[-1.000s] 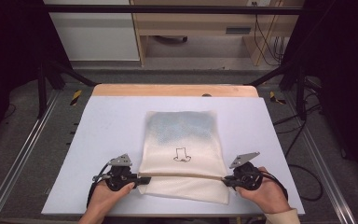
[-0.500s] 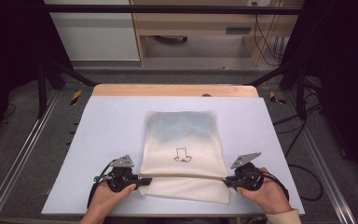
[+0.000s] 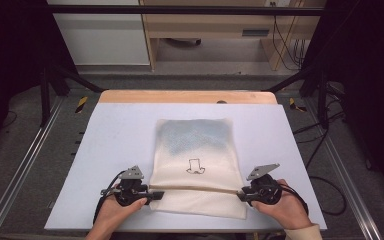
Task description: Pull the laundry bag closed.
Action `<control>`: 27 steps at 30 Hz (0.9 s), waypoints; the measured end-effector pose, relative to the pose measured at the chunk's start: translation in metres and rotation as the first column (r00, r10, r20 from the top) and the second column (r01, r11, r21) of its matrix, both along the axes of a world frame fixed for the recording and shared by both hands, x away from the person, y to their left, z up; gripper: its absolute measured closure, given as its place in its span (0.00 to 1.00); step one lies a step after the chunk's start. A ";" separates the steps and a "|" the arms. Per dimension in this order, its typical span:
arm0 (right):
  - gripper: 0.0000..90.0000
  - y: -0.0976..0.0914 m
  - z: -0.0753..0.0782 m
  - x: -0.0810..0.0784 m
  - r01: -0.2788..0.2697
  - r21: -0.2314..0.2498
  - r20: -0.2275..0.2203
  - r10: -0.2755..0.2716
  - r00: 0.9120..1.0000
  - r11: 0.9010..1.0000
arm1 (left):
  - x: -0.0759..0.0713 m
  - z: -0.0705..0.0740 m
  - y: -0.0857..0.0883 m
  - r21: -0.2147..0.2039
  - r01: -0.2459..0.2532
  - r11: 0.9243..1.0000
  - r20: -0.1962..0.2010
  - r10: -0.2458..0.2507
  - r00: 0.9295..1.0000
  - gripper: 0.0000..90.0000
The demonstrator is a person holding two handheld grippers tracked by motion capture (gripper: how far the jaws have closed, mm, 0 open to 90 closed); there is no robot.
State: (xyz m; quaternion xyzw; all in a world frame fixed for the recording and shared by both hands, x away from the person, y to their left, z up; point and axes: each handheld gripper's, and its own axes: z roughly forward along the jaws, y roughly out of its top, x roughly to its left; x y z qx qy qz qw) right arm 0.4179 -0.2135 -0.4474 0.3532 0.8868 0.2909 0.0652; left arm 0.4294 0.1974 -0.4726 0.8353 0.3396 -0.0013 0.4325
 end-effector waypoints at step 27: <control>0.09 -0.025 0.018 0.015 0.318 0.170 0.242 -0.352 0.904 0.933 | 0.004 0.030 0.056 0.136 -0.280 0.950 0.230 0.244 0.942 0.14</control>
